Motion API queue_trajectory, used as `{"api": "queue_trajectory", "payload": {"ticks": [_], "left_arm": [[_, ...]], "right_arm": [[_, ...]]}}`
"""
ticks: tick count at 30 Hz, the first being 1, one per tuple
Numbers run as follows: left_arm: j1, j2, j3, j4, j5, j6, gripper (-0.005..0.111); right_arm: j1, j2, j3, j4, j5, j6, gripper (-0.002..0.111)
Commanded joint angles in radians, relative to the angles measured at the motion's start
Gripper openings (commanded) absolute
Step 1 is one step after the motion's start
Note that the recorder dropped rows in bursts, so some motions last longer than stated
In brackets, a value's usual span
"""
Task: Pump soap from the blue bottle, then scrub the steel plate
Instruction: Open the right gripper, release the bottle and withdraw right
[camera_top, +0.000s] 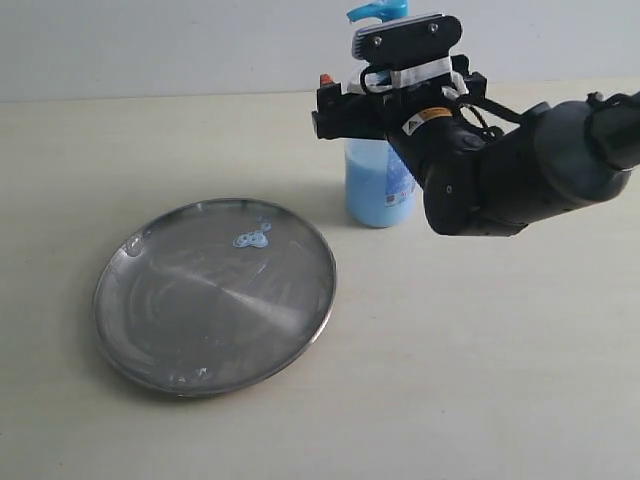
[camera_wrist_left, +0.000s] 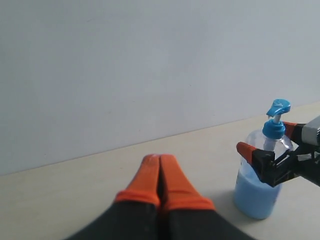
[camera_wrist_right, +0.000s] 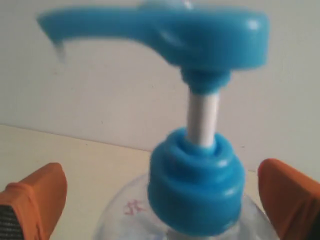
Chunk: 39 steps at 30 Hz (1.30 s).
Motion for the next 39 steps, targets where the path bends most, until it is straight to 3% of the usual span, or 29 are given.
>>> {"api": "queue_trajectory", "payload": {"ticks": [1, 13, 19, 29, 31, 35, 39], "left_arm": [[-0.007, -0.003, 0.005, -0.010, -0.017, -0.002, 0.000], [-0.007, -0.003, 0.005, -0.010, -0.017, -0.002, 0.000], [-0.007, -0.003, 0.005, -0.010, -0.017, -0.002, 0.000], [-0.007, -0.003, 0.052, -0.012, -0.061, -0.002, 0.000], [-0.007, -0.003, 0.077, -0.012, -0.083, -0.002, 0.000], [-0.007, -0.003, 0.129, -0.012, -0.144, -0.002, 0.000], [-0.007, -0.003, 0.189, -0.012, -0.225, -0.002, 0.000]], "right_arm": [[0.001, -0.077, -0.007, -0.020, 0.057, -0.027, 0.105], [0.001, -0.204, -0.007, -0.003, 0.307, -0.117, 0.105], [0.001, -0.291, -0.007, 0.267, 0.411, -0.374, 0.105], [0.001, -0.486, -0.007, 0.351, 0.805, -0.458, 0.105], [0.001, -0.518, -0.007, 0.351, 0.891, -0.458, 0.101], [0.001, -0.563, -0.007, 0.269, 1.112, -0.423, 0.071], [0.001, -0.600, -0.007, -0.166, 1.347, -0.109, 0.046]]}}
